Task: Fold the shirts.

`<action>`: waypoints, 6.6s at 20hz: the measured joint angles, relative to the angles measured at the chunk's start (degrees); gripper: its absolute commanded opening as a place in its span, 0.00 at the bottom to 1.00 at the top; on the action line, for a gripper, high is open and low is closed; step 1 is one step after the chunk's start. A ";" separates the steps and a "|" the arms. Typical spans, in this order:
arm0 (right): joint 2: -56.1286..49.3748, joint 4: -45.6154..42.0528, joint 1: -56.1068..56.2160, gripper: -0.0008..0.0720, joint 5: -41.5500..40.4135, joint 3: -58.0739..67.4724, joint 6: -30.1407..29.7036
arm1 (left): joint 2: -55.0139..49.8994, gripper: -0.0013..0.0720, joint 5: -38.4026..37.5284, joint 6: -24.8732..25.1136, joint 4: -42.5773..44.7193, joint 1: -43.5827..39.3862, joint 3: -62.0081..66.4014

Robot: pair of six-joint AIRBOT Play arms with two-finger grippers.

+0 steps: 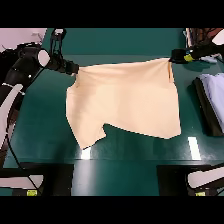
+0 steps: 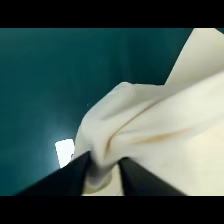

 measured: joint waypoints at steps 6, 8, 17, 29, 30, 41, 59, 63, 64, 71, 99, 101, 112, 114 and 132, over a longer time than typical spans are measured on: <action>1.49 0.17 -1.86 0.42 8.83 0.39 -0.42 | 0.81 0.69 -15.43 -0.52 0.00 5.90 2.01; 5.42 0.20 -2.86 0.42 10.47 -4.55 -0.76 | 3.10 0.69 -19.17 -0.07 -0.50 7.85 -1.84; 24.83 2.99 -4.98 0.42 9.42 -28.96 -1.16 | 10.32 0.69 -17.29 1.73 -10.14 10.19 -26.91; 41.86 6.75 -15.82 0.67 9.07 -51.60 -1.16 | 11.26 0.06 -11.47 2.16 -19.39 10.25 -34.07; 43.30 6.05 -18.16 0.73 10.03 -54.49 -1.14 | 11.91 0.06 -11.82 2.16 -19.58 10.27 -33.44; 50.05 7.82 -24.24 0.69 8.11 -81.61 4.66 | 18.86 0.06 -11.04 2.14 -20.39 10.25 -29.14; 50.05 10.12 -11.13 0.03 -0.83 -48.52 4.02 | 35.08 0.06 -12.04 1.92 -17.90 10.25 -9.44; 53.88 10.32 -15.89 0.03 -0.85 -29.81 1.97 | 38.77 0.05 -13.66 1.88 -17.97 10.21 9.46; 54.38 10.45 -17.29 0.03 -0.81 -25.55 1.60 | 39.15 0.05 -14.16 1.79 -18.08 10.21 14.08; 53.46 10.51 -25.97 0.02 1.27 -2.80 -0.15 | 40.02 0.05 -14.82 1.68 -18.18 10.23 34.47; -4.37 1.07 -8.85 0.02 2.34 -1.33 2.75 | -11.67 0.06 -7.04 5.01 -18.10 10.25 10.67; -2.75 -0.52 -8.41 0.02 2.78 -4.44 2.64 | -11.85 0.06 -10.71 5.05 -17.35 10.25 9.90; 4.61 -1.14 -7.15 0.44 2.21 -22.97 2.34 | -10.19 0.71 -19.26 2.78 -14.16 10.32 0.15; 7.08 -0.68 -8.09 0.44 4.52 -23.61 1.99 | -6.80 0.70 -21.24 2.47 -12.09 10.40 -2.54; 23.17 0.15 -10.16 0.44 14.91 -24.26 1.25 | 28.09 0.70 -12.50 -0.90 -25.97 5.81 -53.16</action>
